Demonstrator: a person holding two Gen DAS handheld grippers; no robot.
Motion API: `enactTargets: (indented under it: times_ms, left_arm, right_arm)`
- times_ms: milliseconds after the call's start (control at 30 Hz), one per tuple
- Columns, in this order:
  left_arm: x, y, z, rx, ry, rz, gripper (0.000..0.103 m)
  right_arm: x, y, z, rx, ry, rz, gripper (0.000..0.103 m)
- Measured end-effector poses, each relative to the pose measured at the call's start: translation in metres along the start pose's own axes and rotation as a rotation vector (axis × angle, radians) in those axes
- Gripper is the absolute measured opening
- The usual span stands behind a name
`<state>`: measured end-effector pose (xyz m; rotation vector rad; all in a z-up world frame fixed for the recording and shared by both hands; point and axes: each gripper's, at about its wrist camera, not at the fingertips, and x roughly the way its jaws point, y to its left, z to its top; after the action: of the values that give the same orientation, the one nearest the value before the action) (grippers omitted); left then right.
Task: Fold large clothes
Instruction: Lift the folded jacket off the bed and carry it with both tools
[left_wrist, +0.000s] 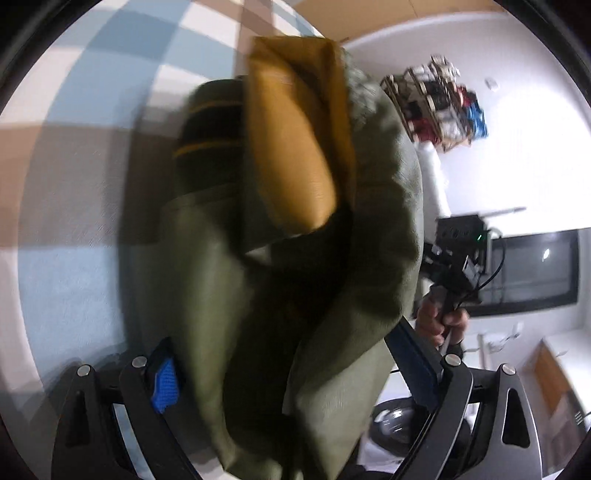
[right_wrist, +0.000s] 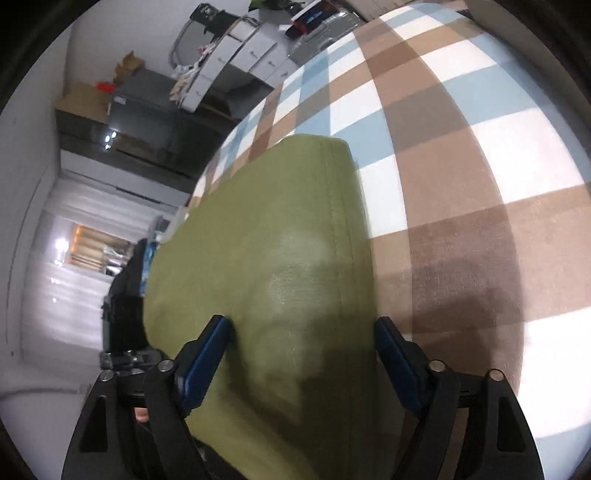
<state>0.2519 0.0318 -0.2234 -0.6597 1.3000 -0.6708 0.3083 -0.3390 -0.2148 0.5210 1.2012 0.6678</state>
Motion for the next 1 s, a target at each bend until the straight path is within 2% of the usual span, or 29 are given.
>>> enactTargets:
  times_ms: [67,167,200,333,400,533,567,667,733,867,933,1000]
  left_arm:
    - [0.005,-0.01,0.002,0.036,0.02,0.059,0.072]
    - [0.004,-0.031,0.008,0.091,0.019,0.114,0.051]
    - [0.0,-0.041,0.006,0.123,0.005,0.144,0.049]
    - [0.003,-0.047,0.003,0.152,0.004,0.192,0.049]
    - [0.011,-0.036,0.008,0.127,0.018,0.173,0.053]
    - [0.021,-0.032,0.018,0.119,0.038,0.144,0.053]
    - [0.021,-0.036,0.02,0.129,0.04,0.144,0.049]
    - [0.001,-0.056,0.023,0.176,0.021,0.147,0.034]
    - [-0.006,-0.075,0.021,0.221,0.007,0.161,0.033]
    - [-0.023,-0.103,0.017,0.284,-0.038,0.165,0.033]
    - [-0.026,-0.101,0.013,0.293,-0.051,0.163,0.033]
    - [-0.019,-0.09,0.012,0.276,-0.044,0.151,0.033]
  right_arm:
    - [-0.001,0.01,-0.006,-0.041,0.001,-0.024,0.081]
    - [-0.006,0.021,-0.008,-0.078,0.006,-0.045,0.072]
    - [-0.007,0.028,-0.012,-0.101,0.016,-0.048,0.071]
    - [-0.001,0.031,-0.031,-0.132,0.053,-0.009,0.071]
    - [0.002,0.025,-0.033,-0.133,0.043,-0.017,0.071]
    - [0.008,0.023,-0.027,-0.119,0.041,-0.014,0.072]
    - [0.005,0.023,-0.03,-0.115,0.039,-0.016,0.071]
    - [-0.008,0.039,-0.034,-0.136,0.002,-0.045,0.06]
    - [-0.021,0.054,-0.034,-0.156,-0.039,-0.015,0.053]
    - [-0.037,0.078,-0.037,-0.204,-0.092,0.037,0.051]
    - [-0.039,0.076,-0.041,-0.181,-0.107,0.095,0.051]
    - [-0.031,0.07,-0.043,-0.161,-0.109,0.1,0.051]
